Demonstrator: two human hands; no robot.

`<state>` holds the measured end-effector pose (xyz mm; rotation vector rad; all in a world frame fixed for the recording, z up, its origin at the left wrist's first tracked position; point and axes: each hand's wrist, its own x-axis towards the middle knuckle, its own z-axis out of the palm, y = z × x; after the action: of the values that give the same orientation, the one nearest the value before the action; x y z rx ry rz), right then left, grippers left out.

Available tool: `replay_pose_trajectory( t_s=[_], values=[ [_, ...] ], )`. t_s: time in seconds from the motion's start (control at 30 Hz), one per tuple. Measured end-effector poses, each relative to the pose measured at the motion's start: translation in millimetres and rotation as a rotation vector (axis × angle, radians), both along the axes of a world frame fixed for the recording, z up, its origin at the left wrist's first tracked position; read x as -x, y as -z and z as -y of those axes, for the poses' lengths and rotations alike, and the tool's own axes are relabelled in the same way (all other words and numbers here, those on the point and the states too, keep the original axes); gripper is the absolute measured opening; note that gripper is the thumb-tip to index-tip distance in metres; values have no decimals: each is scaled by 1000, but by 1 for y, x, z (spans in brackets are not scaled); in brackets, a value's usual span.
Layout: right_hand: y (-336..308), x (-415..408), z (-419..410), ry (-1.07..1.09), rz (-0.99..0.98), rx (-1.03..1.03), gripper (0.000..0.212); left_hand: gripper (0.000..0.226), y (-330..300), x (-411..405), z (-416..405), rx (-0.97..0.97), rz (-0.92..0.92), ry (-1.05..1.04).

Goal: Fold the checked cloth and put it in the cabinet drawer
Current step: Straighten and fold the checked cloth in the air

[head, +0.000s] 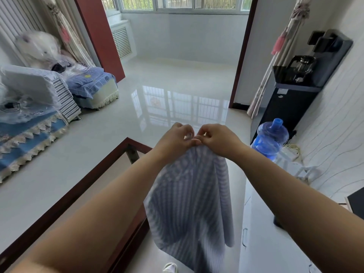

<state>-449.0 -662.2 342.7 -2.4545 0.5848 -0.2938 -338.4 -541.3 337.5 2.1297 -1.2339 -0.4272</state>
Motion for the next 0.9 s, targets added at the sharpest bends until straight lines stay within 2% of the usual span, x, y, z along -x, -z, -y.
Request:
replay_pose_trajectory(
  t_s=[0.17, 0.23, 0.3, 0.47, 0.57, 0.63, 0.77, 0.83, 0.9],
  values=[
    [4, 5, 2, -23, 13, 18, 11, 18, -7, -2, -5, -7, -63, 89],
    [8, 9, 1, 1, 64, 30, 12, 18, -12, -2, -5, -7, -2, 76],
    [17, 15, 2, 35, 137, -40, 11, 18, -14, -1, -4, -5, 75, 60],
    [55, 35, -18, 119, 326, -397, 34, 12, -9, 2, -2, 35, 242, 67],
    [74, 42, -27, 159, 396, -419, 28, 14, -6, 1, -4, 39, 141, 88],
    [80, 45, -27, 150, 371, -375, 25, 15, -7, -2, -6, 9, 45, 105],
    [79, 48, -23, 92, 332, -365, 15, 13, -13, -9, -11, -56, -27, 255],
    [76, 47, -19, 51, 173, -360, 13, 14, -19, -12, -13, -121, -62, 321],
    [73, 47, -13, -52, -96, -370, 31, 13, -23, -15, -14, -181, -80, 365]
  ],
)
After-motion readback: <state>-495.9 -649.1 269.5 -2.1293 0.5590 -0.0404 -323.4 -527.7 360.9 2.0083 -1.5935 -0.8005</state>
